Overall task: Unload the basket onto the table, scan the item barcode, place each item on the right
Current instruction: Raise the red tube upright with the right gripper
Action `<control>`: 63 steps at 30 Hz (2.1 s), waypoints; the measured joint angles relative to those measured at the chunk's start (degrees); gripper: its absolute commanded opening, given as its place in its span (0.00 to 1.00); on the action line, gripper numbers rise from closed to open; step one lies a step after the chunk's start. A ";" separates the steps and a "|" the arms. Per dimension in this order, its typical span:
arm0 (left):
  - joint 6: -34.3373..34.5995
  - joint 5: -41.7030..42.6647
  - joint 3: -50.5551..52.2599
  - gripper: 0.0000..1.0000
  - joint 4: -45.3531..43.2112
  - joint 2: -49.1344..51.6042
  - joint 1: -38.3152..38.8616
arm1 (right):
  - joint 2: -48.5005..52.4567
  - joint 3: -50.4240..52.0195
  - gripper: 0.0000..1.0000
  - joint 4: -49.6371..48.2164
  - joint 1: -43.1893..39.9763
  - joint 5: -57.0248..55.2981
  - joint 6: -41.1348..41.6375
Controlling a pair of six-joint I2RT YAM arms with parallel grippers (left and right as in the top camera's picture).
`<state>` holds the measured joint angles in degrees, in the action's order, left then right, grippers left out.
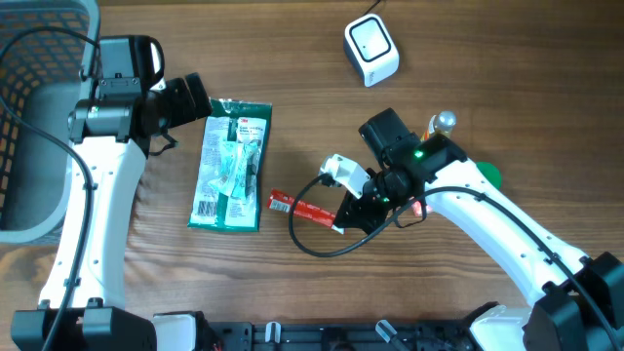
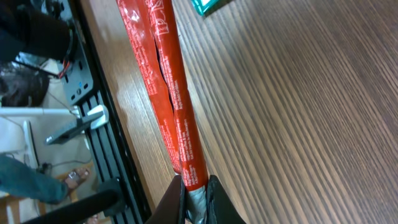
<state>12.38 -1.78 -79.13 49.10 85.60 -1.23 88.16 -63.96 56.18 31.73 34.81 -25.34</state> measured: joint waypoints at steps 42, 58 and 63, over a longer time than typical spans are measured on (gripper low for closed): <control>0.00 0.00 0.00 1.00 -0.02 0.00 0.00 | 0.00 0.02 0.04 -0.13 0.00 0.11 -4.74; 0.00 0.00 0.00 1.00 -0.02 0.00 0.00 | 0.00 0.02 0.04 -1.36 0.00 0.13 -4.68; 0.00 0.02 0.00 1.00 -0.02 0.00 0.00 | 0.00 0.02 0.04 -1.36 0.00 0.11 -4.68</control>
<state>12.38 -1.76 -79.13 49.08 85.60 -1.23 88.16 -63.94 54.83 31.73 34.92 -30.02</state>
